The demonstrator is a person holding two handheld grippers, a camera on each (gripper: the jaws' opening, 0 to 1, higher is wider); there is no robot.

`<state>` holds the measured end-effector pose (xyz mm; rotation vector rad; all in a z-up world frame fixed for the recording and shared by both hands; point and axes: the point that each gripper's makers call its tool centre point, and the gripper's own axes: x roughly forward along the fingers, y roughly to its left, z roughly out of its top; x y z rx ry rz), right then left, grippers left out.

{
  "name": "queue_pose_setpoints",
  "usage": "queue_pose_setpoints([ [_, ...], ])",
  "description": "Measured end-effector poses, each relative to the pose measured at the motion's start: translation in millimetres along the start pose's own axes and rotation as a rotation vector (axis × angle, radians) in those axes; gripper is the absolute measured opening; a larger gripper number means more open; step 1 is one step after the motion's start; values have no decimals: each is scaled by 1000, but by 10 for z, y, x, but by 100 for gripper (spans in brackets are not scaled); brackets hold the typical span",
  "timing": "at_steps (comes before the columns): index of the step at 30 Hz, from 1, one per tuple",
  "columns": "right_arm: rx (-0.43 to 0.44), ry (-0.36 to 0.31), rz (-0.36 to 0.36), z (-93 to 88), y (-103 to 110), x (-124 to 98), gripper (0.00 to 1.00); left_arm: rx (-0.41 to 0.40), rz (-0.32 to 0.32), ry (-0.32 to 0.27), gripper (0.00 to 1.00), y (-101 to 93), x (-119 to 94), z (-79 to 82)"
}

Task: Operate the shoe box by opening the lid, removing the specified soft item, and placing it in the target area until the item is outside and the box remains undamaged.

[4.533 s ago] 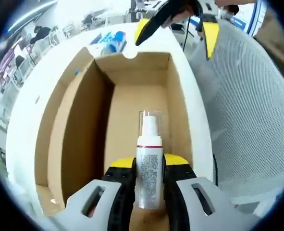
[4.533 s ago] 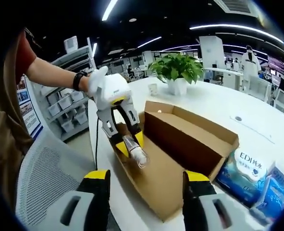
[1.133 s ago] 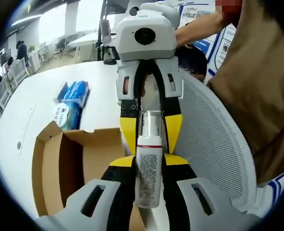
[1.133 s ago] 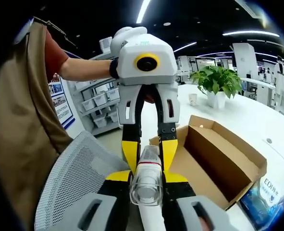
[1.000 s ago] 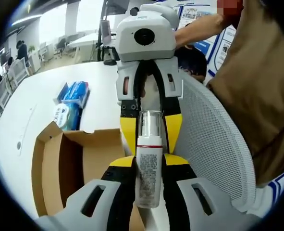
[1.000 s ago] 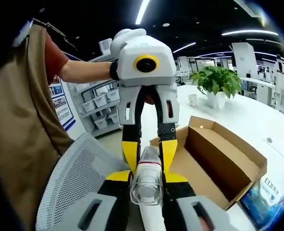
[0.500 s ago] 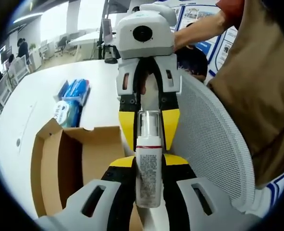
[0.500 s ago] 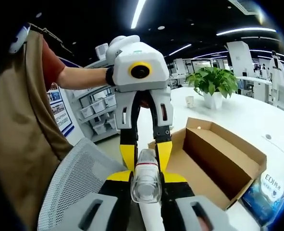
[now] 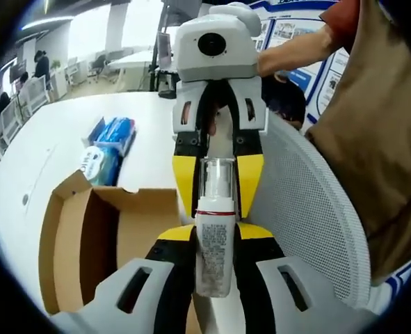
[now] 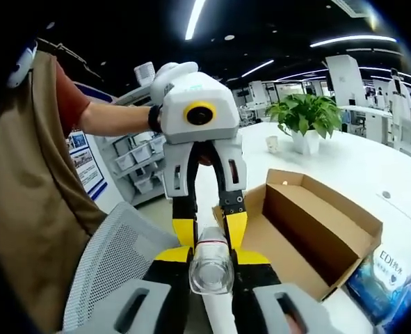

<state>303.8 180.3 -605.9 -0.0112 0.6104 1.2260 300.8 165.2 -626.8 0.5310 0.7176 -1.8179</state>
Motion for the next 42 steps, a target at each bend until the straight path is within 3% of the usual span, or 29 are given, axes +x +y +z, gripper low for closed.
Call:
queue_pose_setpoints([
  [11, 14, 45, -4, -52, -16, -67, 17, -9, 27, -24, 23, 34, 57, 30],
  [19, -14, 65, -8, -45, -21, -130, 17, -10, 23, -5, 20, 24, 99, -45],
  [28, -64, 94, -12, -74, -65, -184, 17, 52, 41, 19, 19, 58, 130, 25],
  [34, -77, 89, -28, 11, -155, -306, 17, 42, 55, -11, 19, 139, 144, 152],
  [42, -164, 214, -39, 78, -393, -643, 17, 64, 95, -62, 20, 397, 268, 519],
])
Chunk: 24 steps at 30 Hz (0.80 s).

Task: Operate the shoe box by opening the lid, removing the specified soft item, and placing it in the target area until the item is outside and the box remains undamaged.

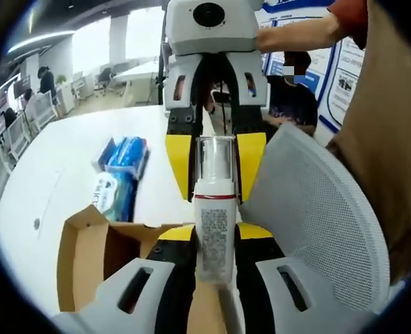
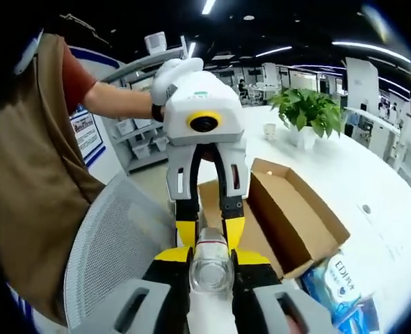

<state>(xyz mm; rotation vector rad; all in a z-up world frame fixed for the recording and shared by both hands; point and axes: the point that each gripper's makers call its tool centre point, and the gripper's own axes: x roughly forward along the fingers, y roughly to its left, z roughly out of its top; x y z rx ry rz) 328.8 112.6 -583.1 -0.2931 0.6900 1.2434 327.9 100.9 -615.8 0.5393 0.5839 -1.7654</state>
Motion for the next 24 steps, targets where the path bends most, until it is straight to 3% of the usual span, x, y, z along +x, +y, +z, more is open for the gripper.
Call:
queue_pose_setpoints([
  [9, -95, 109, -45, -41, -443, -398, 17, 21, 95, -50, 20, 467, 246, 423],
  [24, -181, 244, -79, -151, -1096, -681, 17, 29, 154, -67, 20, 1109, 557, 749],
])
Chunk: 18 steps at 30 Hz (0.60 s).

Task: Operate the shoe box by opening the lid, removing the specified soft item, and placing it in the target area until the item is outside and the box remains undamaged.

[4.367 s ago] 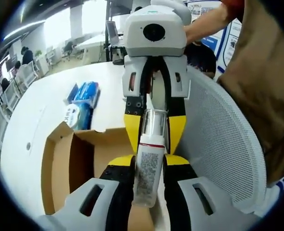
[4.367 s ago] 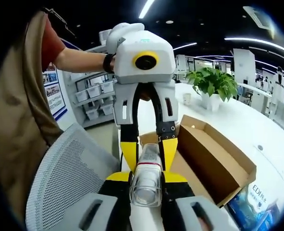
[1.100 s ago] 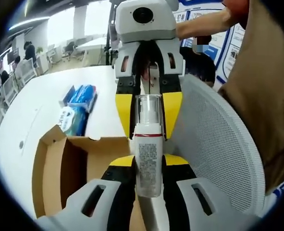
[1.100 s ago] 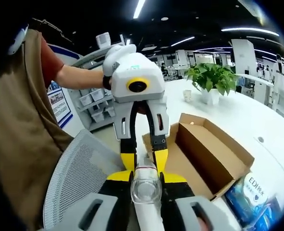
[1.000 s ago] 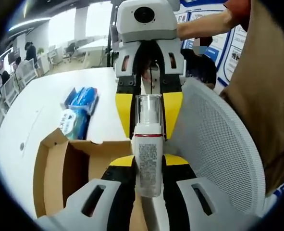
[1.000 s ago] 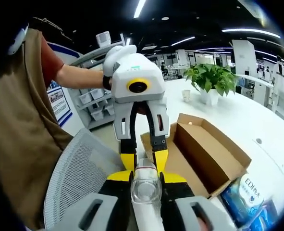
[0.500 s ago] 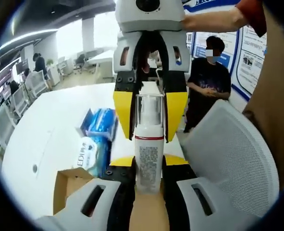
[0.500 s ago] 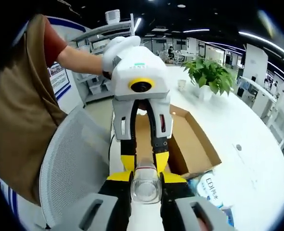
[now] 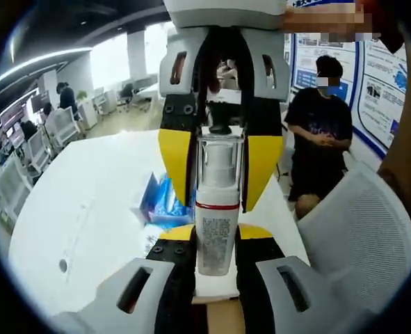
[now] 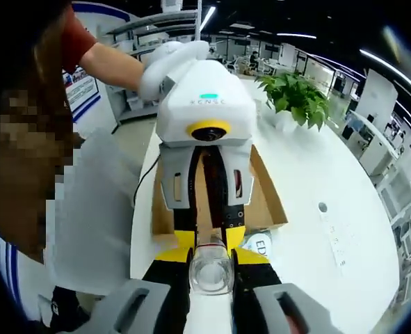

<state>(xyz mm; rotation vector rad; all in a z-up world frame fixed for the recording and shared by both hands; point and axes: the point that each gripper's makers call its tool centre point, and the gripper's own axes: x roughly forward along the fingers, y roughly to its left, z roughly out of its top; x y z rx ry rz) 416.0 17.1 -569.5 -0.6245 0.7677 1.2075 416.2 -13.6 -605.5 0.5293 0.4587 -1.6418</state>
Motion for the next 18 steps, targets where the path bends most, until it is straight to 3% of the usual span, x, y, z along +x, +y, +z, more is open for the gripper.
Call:
queue_pose_setpoints([
  [8, -52, 65, 4, -82, -380, 13, 17, 8, 12, 9, 20, 346, 121, 35],
  [18, -92, 123, 12, -205, -801, 149, 17, -30, 45, 3, 20, 789, 257, -63],
])
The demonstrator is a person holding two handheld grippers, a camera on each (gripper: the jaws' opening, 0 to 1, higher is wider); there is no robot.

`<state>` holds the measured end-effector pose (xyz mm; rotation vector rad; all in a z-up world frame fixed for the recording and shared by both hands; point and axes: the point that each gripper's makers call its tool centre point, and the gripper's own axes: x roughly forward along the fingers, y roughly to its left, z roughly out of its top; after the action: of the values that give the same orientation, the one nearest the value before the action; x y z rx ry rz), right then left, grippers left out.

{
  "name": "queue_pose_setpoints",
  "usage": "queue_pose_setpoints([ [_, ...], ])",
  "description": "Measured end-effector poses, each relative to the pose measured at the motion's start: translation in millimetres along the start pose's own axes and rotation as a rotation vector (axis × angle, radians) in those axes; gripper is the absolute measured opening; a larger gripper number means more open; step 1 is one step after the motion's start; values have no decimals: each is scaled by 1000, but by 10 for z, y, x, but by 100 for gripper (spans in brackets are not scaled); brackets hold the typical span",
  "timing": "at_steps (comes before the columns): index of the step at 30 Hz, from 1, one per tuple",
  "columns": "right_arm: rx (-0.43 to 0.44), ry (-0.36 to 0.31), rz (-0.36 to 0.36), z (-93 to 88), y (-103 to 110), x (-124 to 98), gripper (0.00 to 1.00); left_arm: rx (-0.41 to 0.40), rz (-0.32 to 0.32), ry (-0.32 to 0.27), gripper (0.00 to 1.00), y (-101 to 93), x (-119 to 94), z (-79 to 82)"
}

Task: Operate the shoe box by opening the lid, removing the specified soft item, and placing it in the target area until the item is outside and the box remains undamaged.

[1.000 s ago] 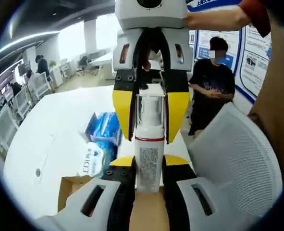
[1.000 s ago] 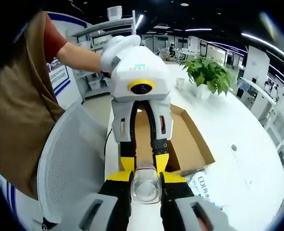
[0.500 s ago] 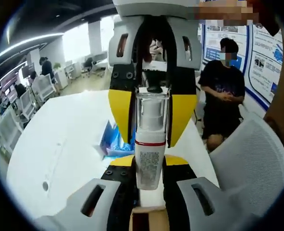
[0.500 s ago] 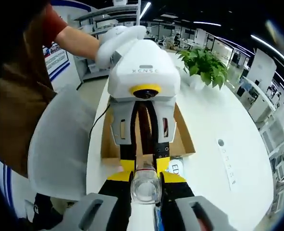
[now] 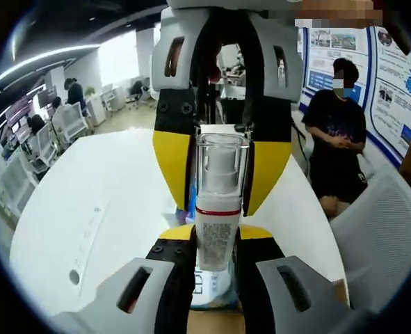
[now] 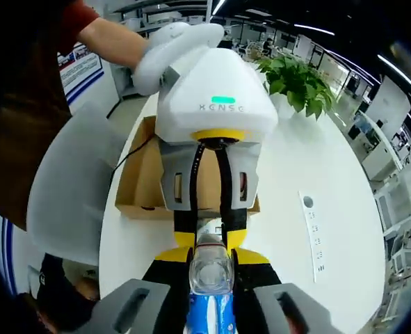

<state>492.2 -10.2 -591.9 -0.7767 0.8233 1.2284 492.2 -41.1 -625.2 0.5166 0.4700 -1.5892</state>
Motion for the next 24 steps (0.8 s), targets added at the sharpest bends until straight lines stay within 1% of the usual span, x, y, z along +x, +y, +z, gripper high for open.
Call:
queue_pose_setpoints([
  [1, 0, 5, 3, -42, -122, 48, 17, -3, 0, 1, 20, 32, 20, -8],
  [4, -11, 23, 7, -87, -212, 86, 17, -11, 3, 4, 20, 139, 92, -29],
  [7, -25, 48, 12, -180, -388, 147, 17, -9, 7, 9, 20, 243, 181, -42],
  [8, -27, 52, 13, -198, -422, 157, 17, -10, 8, 9, 20, 354, 231, -81],
  [9, -30, 59, 15, -217, -436, 166, 17, -17, 8, 7, 20, 414, 273, -93],
  [12, -45, 74, 20, -267, -494, 197, 17, -36, 9, 7, 20, 483, 357, -96],
  [24, -44, 103, 33, -470, -644, 373, 17, -58, 6, 27, 20, 708, 613, -243],
])
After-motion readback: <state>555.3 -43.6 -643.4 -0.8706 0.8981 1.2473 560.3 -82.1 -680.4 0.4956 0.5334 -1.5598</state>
